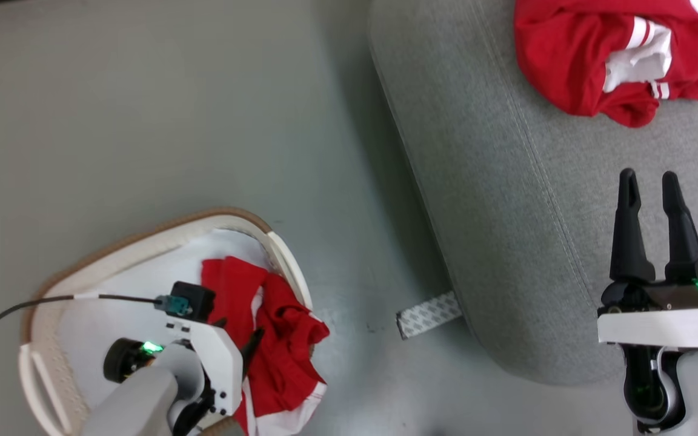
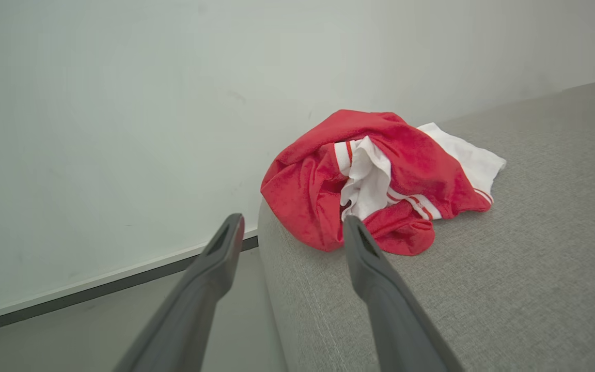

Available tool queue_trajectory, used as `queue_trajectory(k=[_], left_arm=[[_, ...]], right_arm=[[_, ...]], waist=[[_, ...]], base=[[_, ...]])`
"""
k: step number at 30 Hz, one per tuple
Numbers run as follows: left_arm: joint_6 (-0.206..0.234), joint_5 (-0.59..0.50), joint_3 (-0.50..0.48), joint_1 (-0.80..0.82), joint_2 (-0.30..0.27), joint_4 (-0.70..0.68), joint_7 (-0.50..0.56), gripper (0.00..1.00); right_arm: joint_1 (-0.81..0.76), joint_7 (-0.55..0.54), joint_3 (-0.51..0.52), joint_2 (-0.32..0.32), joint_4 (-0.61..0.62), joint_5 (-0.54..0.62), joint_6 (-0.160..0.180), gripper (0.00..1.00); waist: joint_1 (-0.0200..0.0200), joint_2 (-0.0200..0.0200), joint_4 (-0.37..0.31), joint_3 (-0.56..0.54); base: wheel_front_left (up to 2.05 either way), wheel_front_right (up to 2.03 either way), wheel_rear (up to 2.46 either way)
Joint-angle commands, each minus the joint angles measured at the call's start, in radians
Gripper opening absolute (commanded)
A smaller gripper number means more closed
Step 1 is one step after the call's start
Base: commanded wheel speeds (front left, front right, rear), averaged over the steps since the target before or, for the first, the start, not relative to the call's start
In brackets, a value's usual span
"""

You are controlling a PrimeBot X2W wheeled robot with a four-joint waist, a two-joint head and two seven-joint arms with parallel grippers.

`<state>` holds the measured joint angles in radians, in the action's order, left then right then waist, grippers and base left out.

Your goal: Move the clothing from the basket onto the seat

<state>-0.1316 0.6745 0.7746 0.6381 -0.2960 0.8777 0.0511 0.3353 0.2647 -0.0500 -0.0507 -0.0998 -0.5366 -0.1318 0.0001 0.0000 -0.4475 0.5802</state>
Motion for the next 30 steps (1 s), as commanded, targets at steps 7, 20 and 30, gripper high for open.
queue_trajectory(k=[7,20,30], left_arm=[[0.002,0.091,0.113,0.068,-0.072,0.027,0.104,1.0],[0.002,0.189,0.229,0.123,-0.113,0.061,0.168,0.0],[0.002,0.246,0.289,0.134,-0.071,0.068,0.107,0.0]], right_arm=[[0.033,-0.001,-0.003,0.0,0.018,-0.062,0.002,1.0],[0.042,-0.001,-0.006,0.0,0.019,-0.094,0.002,1.0],[0.041,-0.001,0.019,0.0,0.01,-0.046,0.002,1.0]], waist=[[-0.0001,0.0,-0.069,0.115],[-0.0001,0.0,-0.093,0.155],[-0.0001,0.0,-0.05,0.082]], base=[[0.0,0.0,0.0],[0.0,0.0,0.0],[0.0,0.0,0.0]])
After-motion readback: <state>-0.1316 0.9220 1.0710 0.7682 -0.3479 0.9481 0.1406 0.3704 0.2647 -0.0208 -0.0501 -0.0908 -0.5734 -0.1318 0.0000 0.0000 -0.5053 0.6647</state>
